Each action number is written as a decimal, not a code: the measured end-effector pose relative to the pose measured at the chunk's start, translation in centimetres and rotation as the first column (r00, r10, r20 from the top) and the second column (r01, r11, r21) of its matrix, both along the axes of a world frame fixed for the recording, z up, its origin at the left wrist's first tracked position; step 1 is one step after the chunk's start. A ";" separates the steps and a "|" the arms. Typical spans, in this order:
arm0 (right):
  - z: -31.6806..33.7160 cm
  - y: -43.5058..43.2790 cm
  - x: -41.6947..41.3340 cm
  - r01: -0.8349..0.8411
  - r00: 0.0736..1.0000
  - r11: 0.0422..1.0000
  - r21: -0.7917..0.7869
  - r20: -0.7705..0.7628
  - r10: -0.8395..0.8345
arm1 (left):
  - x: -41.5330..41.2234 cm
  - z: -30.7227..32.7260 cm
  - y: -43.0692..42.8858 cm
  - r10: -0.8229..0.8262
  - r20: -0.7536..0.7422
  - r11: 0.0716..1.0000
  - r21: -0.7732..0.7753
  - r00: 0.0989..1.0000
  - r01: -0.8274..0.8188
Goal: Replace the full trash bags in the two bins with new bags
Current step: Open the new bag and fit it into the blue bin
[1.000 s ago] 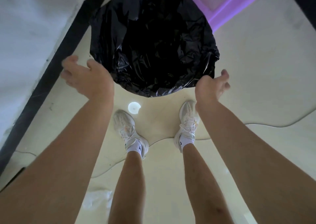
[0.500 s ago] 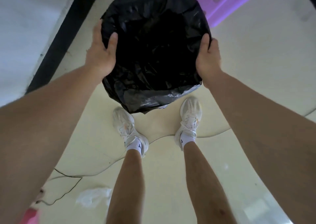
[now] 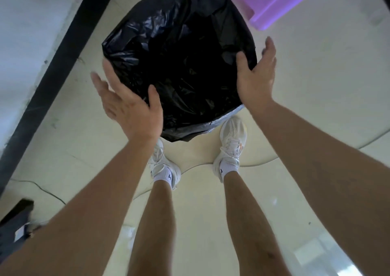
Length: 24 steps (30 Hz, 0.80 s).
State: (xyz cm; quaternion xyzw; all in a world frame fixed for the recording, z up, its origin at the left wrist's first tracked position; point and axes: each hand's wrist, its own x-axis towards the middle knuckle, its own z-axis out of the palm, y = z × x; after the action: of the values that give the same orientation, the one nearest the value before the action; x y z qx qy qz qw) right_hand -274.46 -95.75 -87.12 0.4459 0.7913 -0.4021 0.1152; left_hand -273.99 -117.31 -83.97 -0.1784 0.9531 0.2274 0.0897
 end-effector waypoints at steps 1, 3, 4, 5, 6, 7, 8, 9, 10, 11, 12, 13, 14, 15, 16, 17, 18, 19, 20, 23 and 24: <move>0.6 -1.0 0.6 0.047 0.999 0.998 0.038 -0.014 -0.047 | 1.0 0.5 0.6 0.097 0.052 0.995 -0.004 0.994 -0.097; 1.5 -3.1 1.8 0.169 0.985 0.985 0.045 0.025 -0.170 | 2.7 1.3 2.1 0.440 0.285 0.885 0.025 0.852 -0.465; 1.7 -4.1 2.4 0.229 0.970 0.973 0.006 0.076 -0.229 | 3.4 1.4 2.8 0.593 0.432 0.743 0.033 0.679 -0.669; 1.8 -4.9 3.1 0.287 0.953 0.956 -0.053 0.120 -0.279 | 4.1 1.3 3.4 0.654 0.567 0.567 0.071 0.501 -0.821; 1.7 -5.6 3.8 0.330 0.938 0.937 -0.112 0.148 -0.312 | 4.7 1.0 3.9 0.632 0.667 0.394 0.161 0.394 -0.905; 1.7 -6.0 4.4 0.347 0.933 0.925 -0.152 0.150 -0.326 | 5.1 0.8 4.3 0.587 0.715 0.270 0.270 0.380 -0.924; 1.6 -6.2 5.0 0.339 0.939 0.925 -0.170 0.128 -0.320 | 5.1 0.5 4.4 0.555 0.716 0.223 0.361 0.422 -0.906; 1.5 -6.3 5.3 0.308 0.951 0.936 -0.173 0.092 -0.296 | 4.7 0.2 4.5 0.541 0.695 0.223 0.423 0.473 -0.878; 1.3 -6.1 5.3 0.264 0.964 0.951 -0.164 0.063 -0.257 | 4.1 -0.2 4.5 0.538 0.666 0.249 0.460 0.517 -0.852; 1.0 -5.8 5.2 0.219 0.976 0.964 -0.148 0.046 -0.214 | 3.2 -0.6 4.4 0.532 0.642 0.277 0.485 0.553 -0.829; 0.8 -5.4 5.0 0.185 0.983 0.973 -0.138 0.037 -0.182 | 2.2 -1.1 4.2 0.515 0.629 0.307 0.499 0.582 -0.810; 0.6 -5.0 4.5 0.161 0.987 0.978 -0.136 0.022 -0.160 | 1.2 -1.5 3.9 0.494 0.629 0.328 0.504 0.600 -0.799; 0.3 -4.6 4.0 0.139 0.990 0.981 -0.136 0.003 -0.140 | 0.1 -1.9 3.5 0.468 0.640 0.339 0.507 0.609 -0.793; -0.1 -4.2 3.5 0.113 0.993 0.984 -0.138 -0.005 -0.115 | -0.8 -2.3 3.0 0.430 0.660 0.353 0.505 0.616 -0.787; -0.3 -3.7 3.1 0.086 0.996 0.986 -0.143 0.008 -0.086 | -1.7 -2.6 2.5 0.382 0.681 0.379 0.501 0.625 -0.778; -0.5 -3.2 2.7 0.061 0.998 0.987 -0.151 0.032 -0.057 | -2.3 -2.8 2.0 0.328 0.698 0.411 0.501 0.636 -0.762; -0.6 -2.8 2.3 0.039 0.998 0.987 -0.159 0.058 -0.031 | -2.7 -2.8 1.6 0.279 0.706 0.453 0.502 0.651 -0.737; -0.5 -2.4 2.1 0.026 0.997 0.986 -0.163 0.081 -0.013 | -3.0 -2.6 1.4 0.238 0.700 0.523 0.492 0.673 -0.697; -0.2 -2.0 2.0 0.020 0.995 0.986 -0.163 0.102 -0.003 | -2.9 -2.1 1.2 0.213 0.679 0.621 0.461 0.703 -0.633; 3.0 -1.5 1.9 -0.030 0.985 0.999 -0.026 0.171 0.034 | -2.0 0.6 -0.2 0.096 0.471 0.939 0.248 0.877 -0.236; 4.7 -1.3 1.9 -0.076 0.983 0.996 0.055 0.170 0.066 | -1.7 2.3 -0.8 -0.004 0.382 0.987 0.152 0.924 -0.058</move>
State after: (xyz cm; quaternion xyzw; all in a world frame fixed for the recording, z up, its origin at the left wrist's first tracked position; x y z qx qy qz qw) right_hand -272.58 -97.05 -82.42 0.4530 0.8061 -0.3344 0.1820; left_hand -275.71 -118.16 -81.70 -0.2245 0.8935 0.2656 0.2842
